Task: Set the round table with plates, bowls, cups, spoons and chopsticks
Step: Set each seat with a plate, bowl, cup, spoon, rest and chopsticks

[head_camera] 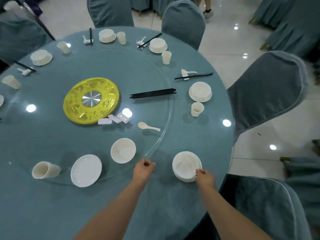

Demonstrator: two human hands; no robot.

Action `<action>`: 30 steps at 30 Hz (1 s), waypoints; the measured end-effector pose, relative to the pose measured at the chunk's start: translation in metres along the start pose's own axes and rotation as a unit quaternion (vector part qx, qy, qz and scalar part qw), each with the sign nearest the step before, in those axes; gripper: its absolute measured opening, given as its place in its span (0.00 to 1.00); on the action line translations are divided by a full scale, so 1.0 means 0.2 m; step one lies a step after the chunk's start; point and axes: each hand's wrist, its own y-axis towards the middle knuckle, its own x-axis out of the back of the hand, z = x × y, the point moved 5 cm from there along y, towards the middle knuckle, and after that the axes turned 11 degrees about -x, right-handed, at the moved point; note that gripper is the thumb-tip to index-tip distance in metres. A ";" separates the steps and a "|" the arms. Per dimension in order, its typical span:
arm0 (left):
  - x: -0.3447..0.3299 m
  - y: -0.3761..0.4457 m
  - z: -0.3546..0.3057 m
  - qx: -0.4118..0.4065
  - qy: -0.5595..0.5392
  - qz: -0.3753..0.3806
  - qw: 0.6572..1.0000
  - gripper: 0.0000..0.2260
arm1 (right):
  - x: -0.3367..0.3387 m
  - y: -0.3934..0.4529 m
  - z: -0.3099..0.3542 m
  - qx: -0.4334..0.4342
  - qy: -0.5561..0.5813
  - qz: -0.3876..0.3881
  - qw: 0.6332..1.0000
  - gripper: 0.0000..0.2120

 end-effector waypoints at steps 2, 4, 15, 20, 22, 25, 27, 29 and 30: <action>0.00 0.00 0.03 0.005 -0.003 -0.004 1.000 0.10 | 0.00 0.00 0.00 -0.001 -0.003 -0.010 1.000 0.11; 0.00 0.00 0.05 0.008 -0.002 -0.007 1.000 0.10 | 0.00 0.01 0.00 0.002 -0.004 -0.012 1.000 0.11; 0.05 0.00 0.05 0.021 0.009 0.001 1.000 0.07 | 0.04 0.00 0.05 0.021 -0.005 -0.022 1.000 0.09; 0.09 0.00 0.06 0.025 0.000 -0.003 1.000 0.09 | 0.06 -0.02 0.07 0.022 -0.006 -0.050 0.998 0.10; 0.12 0.00 0.07 0.027 -0.005 -0.008 1.000 0.09 | 0.07 -0.04 0.08 0.025 -0.012 -0.073 0.997 0.13; 0.18 -0.01 0.04 0.029 -0.012 -0.019 0.999 0.10 | 0.06 -0.09 0.14 0.058 -0.019 -0.082 0.995 0.14; 0.26 -0.03 0.03 0.027 -0.024 -0.039 0.999 0.09 | 0.00 -0.16 0.20 0.102 -0.032 -0.066 0.992 0.13; 0.34 -0.04 0.01 0.024 -0.029 -0.053 0.998 0.09 | -0.07 -0.23 0.26 0.133 -0.044 -0.050 0.989 0.12; 0.39 -0.04 0.01 0.024 -0.038 -0.062 0.997 0.09 | -0.12 -0.28 0.30 0.152 -0.053 -0.041 0.986 0.12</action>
